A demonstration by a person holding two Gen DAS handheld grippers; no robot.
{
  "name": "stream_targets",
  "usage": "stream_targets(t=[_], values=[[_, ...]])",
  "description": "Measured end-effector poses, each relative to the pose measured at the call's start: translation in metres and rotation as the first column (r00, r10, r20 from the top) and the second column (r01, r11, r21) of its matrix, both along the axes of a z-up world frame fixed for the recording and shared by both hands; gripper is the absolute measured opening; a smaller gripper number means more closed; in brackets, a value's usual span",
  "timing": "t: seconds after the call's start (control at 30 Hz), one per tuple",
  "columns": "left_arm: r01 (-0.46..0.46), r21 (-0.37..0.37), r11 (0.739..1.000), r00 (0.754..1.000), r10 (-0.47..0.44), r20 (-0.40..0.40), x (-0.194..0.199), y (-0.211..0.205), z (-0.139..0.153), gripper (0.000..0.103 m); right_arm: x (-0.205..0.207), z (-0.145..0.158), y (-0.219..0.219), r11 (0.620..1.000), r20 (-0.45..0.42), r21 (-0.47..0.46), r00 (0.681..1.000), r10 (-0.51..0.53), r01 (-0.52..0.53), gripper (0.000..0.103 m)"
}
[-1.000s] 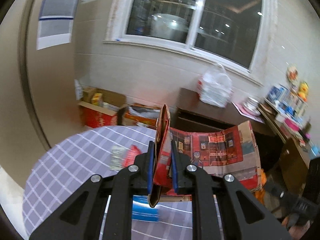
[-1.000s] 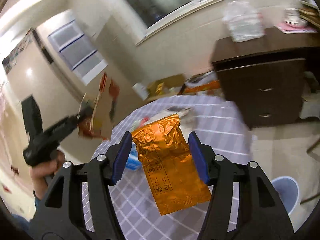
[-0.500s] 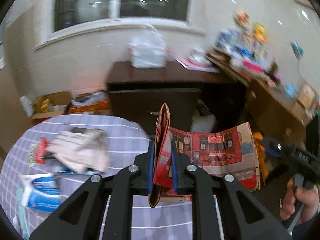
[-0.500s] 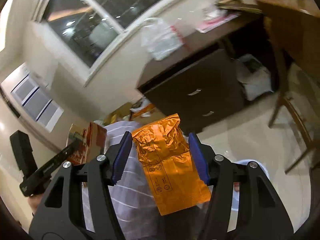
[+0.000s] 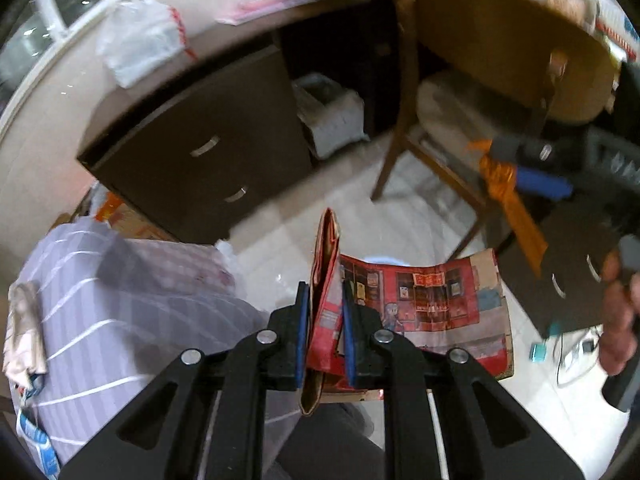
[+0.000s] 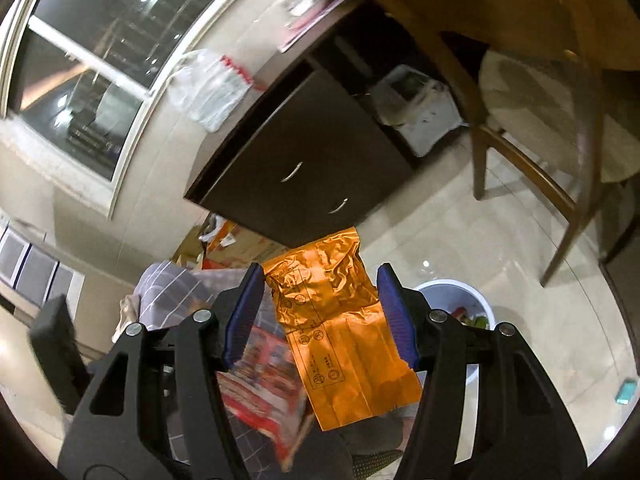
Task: Collect trash
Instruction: 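Carry both items over the blue wastebasket and open both tools to drop them, then bring both open tools back over the table toward the remaining trash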
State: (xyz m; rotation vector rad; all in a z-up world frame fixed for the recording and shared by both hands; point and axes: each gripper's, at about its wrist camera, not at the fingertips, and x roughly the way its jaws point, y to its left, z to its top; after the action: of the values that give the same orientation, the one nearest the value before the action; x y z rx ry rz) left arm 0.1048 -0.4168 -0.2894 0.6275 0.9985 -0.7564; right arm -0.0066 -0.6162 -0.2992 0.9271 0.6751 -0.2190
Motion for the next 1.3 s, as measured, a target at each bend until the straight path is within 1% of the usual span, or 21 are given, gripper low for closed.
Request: stream_targets(t=[0.03,0.13,0.2,0.33,0.37,0.4,0.43,0.47,0.5,0.53,0.6,0.63,0.67,0.7,0.8,0.9,1.0,1.1,1.23,1.3], values=[[0.011,0.015,1.0,1.0,-0.011,-0.021,0.0,-0.005,-0.007,0.014,-0.002,-0.003,-0.003,1.0,-0.002,0.001,1.0,-0.004,0.004,0.058],[0.045,0.083,0.996,0.998,-0.042,-0.036,-0.002,-0.027,-0.034,0.014,-0.002,-0.01,-0.009,1.0,-0.014,0.005,1.0,-0.001,0.001,0.058],[0.053,0.105,0.993,0.997,-0.047,-0.055,0.001,-0.036,-0.045,0.015,0.002,-0.018,-0.011,1.0,-0.024,0.013,1.0,0.009,-0.009,0.058],[0.061,0.16,0.985,0.996,-0.048,-0.081,0.007,-0.053,-0.069,0.021,0.015,-0.035,-0.007,0.999,-0.066,0.024,0.997,0.03,-0.028,0.058],[0.064,0.163,0.985,0.994,-0.049,-0.099,0.01,-0.056,-0.076,0.027,0.019,-0.042,-0.007,0.999,-0.078,0.031,0.996,0.036,-0.033,0.058],[0.065,0.162,0.985,0.993,-0.048,-0.108,0.011,-0.059,-0.08,0.042,0.023,-0.049,-0.007,0.999,-0.093,0.039,0.995,0.042,-0.038,0.058],[0.056,0.162,0.985,0.993,-0.038,-0.115,0.015,-0.061,-0.084,0.054,0.025,-0.054,-0.007,0.998,-0.103,0.042,0.994,0.044,-0.04,0.058],[0.041,0.164,0.986,0.994,-0.024,-0.103,0.017,-0.062,-0.086,0.077,0.028,-0.062,-0.007,0.998,-0.118,0.05,0.992,0.047,-0.041,0.059],[0.028,0.163,0.986,0.996,-0.013,-0.091,0.018,-0.061,-0.085,0.083,0.031,-0.068,-0.007,0.997,-0.129,0.06,0.99,0.051,-0.043,0.059],[0.012,0.158,0.987,0.996,0.002,-0.089,0.021,-0.06,-0.085,0.083,0.034,-0.077,-0.007,0.996,-0.147,0.073,0.988,0.054,-0.044,0.06],[-0.01,0.156,0.988,0.993,0.028,-0.115,0.024,-0.057,-0.083,0.084,0.037,-0.091,-0.006,0.993,-0.167,0.107,0.984,0.064,-0.047,0.07],[-0.029,0.155,0.987,0.992,0.047,-0.115,0.026,-0.054,-0.081,0.084,0.038,-0.095,-0.005,0.992,-0.174,0.118,0.982,0.069,-0.049,0.081],[-0.042,0.151,0.988,0.993,0.058,-0.105,0.028,-0.051,-0.078,0.085,0.038,-0.102,-0.004,0.992,-0.199,0.122,0.978,0.064,-0.04,0.091],[-0.05,0.142,0.989,0.993,0.065,-0.102,0.029,-0.047,-0.074,0.085,0.038,-0.105,-0.003,0.992,-0.216,0.12,0.975,0.055,-0.03,0.093],[-0.075,0.11,0.991,0.991,0.086,-0.101,0.029,-0.039,-0.061,0.085,0.033,-0.109,0.0,0.991,-0.245,0.13,0.969,0.032,0.0,0.097],[-0.089,0.067,0.994,0.992,0.094,-0.084,0.026,-0.03,-0.043,0.085,0.028,-0.103,0.004,0.994,-0.26,0.105,0.965,0.019,0.009,0.097],[-0.098,0.013,0.995,0.993,0.099,-0.07,0.024,-0.018,-0.023,0.085,0.023,-0.089,0.009,0.997,-0.26,0.077,0.966,0.001,0.02,0.097],[-0.109,-0.038,0.993,0.993,0.107,-0.052,0.019,-0.006,-0.001,0.085,0.021,-0.069,0.016,0.999,-0.247,0.041,0.969,-0.005,0.015,0.097],[-0.13,-0.126,0.983,0.992,0.128,-0.02,0.012,0.019,0.038,0.085,0.022,-0.036,0.03,1.0,-0.21,-0.013,0.978,0.0,-0.003,0.097],[-0.143,-0.162,0.976,0.989,0.145,0.001,0.009,0.032,0.052,0.091,0.024,-0.014,0.04,0.999,-0.186,-0.05,0.983,0.007,-0.016,0.097]])
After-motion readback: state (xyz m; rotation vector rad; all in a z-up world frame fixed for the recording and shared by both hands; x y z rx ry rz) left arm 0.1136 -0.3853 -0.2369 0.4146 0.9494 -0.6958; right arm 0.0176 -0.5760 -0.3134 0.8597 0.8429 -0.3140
